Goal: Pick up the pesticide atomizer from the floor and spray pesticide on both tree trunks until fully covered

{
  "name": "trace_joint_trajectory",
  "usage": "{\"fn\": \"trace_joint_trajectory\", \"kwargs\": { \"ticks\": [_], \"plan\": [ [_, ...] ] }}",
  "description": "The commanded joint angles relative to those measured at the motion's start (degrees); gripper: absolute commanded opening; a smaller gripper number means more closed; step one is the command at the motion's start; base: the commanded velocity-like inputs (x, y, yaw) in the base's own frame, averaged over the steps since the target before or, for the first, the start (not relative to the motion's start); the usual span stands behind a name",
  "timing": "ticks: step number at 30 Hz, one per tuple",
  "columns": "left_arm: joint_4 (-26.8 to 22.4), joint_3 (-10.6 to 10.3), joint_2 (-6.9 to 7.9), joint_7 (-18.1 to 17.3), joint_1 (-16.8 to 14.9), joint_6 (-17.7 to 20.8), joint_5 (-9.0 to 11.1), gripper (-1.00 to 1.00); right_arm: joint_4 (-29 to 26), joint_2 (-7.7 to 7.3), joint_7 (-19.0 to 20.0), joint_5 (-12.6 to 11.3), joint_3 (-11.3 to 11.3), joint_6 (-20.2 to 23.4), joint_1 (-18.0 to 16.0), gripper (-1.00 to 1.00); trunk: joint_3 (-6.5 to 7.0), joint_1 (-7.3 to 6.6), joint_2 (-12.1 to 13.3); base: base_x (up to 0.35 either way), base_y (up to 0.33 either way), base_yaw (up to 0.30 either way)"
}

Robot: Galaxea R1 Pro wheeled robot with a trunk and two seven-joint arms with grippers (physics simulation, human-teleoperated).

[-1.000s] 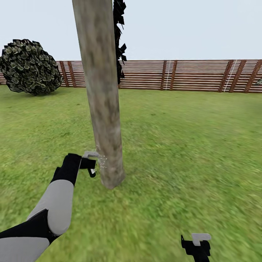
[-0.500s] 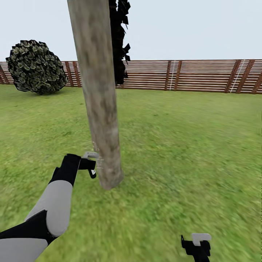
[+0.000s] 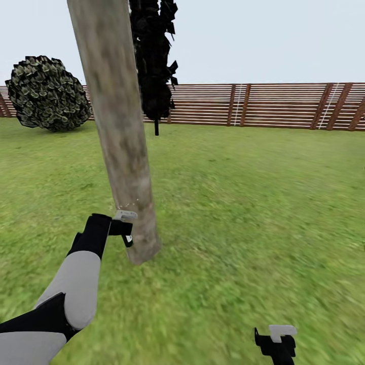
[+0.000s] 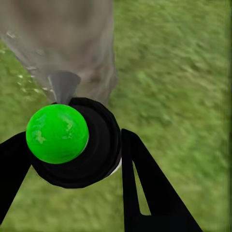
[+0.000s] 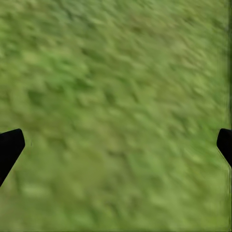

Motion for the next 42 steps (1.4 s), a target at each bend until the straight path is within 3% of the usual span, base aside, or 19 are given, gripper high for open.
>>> {"fn": "trace_joint_trajectory", "kwargs": {
  "ticks": [1, 8, 11, 14, 16, 18, 24, 26, 36, 38, 40, 42],
  "plan": [
    [-0.23, 0.41, -0.07, -0.57, -0.07, 0.13, -0.55, -1.00, 0.05, 0.00, -0.22, 0.58, -0.30, -0.11, -0.03, 1.00, -0.06, -0.01, -0.03, 0.000, -0.276, 0.000],
    [-1.55, 1.04, 1.49, -0.50, -0.04, 0.49, -0.58, -1.00, -0.02, -0.06, -0.22, 0.55, -0.30, -0.11, -0.03, 1.00, -0.06, -0.01, -0.03, 0.000, -0.276, 0.000],
    [-1.57, 1.11, 3.38, -0.49, 0.75, 0.69, -0.54, -1.00, -0.03, -0.07, -0.22, 0.55, -0.30, -0.10, -0.04, 1.00, -0.06, -0.01, -0.03, 0.000, -0.276, 0.034],
    [-1.53, 1.10, 6.47, -0.47, 2.99, 0.74, -0.50, -1.00, -0.03, -0.07, -0.22, 0.55, -0.30, -0.11, -0.06, 1.00, -0.06, -0.01, -0.03, 0.000, -0.276, 0.218],
    [-1.44, 1.04, 7.22, -0.23, 4.77, 0.68, -0.49, -1.00, -0.03, -0.07, -0.22, 0.55, -0.30, -0.10, -0.05, 1.00, -0.06, -0.01, -0.03, 0.000, -0.276, 0.269],
    [-1.18, 0.70, 7.19, 0.38, 6.15, 0.63, -0.45, -1.00, -0.03, -0.05, -0.22, 0.55, -0.30, -0.11, -0.04, 1.00, -0.06, -0.01, -0.03, 0.000, -0.276, 0.274],
    [-1.02, 0.61, 3.18, 2.20, 6.93, 0.69, 0.10, -1.00, -0.03, 0.00, -0.17, 0.55, -0.30, -0.11, -0.06, 1.00, -0.06, -0.01, -0.03, 0.064, -0.272, 0.232],
    [-1.28, 0.70, 3.12, 2.22, 6.92, 0.69, 0.17, -1.00, -0.03, -0.04, -0.17, 0.55, -0.30, -0.11, -0.04, 1.00, -0.06, -0.01, -0.03, 0.188, -0.230, 0.039],
    [-1.59, 0.73, 3.81, 2.64, 7.09, 0.61, -0.29, -1.00, -0.02, -0.24, -0.22, 0.55, -0.30, -0.10, -0.03, 1.00, -0.06, -0.01, -0.03, 0.194, -0.145, 0.003],
    [-1.61, 0.93, 4.96, 4.47, 8.13, 0.42, -0.36, -1.00, -0.03, -0.24, -0.22, 0.55, -0.30, -0.11, -0.03, 1.00, -0.06, -0.01, -0.03, 0.024, -0.013, 0.000],
    [-1.42, 1.01, 7.16, 6.65, 9.74, 0.19, 0.10, -1.00, -0.03, -0.24, -0.22, 0.55, -0.30, -0.11, -0.03, 1.00, -0.06, -0.01, -0.03, 0.005, -0.003, 0.000],
    [-1.08, 0.95, 7.43, 7.06, 10.16, 0.09, 0.24, -1.00, -0.03, -0.24, -0.22, 0.55, -0.30, -0.11, -0.03, 1.00, -0.06, -0.01, -0.03, 0.002, -0.001, 0.000]
  ]
}}
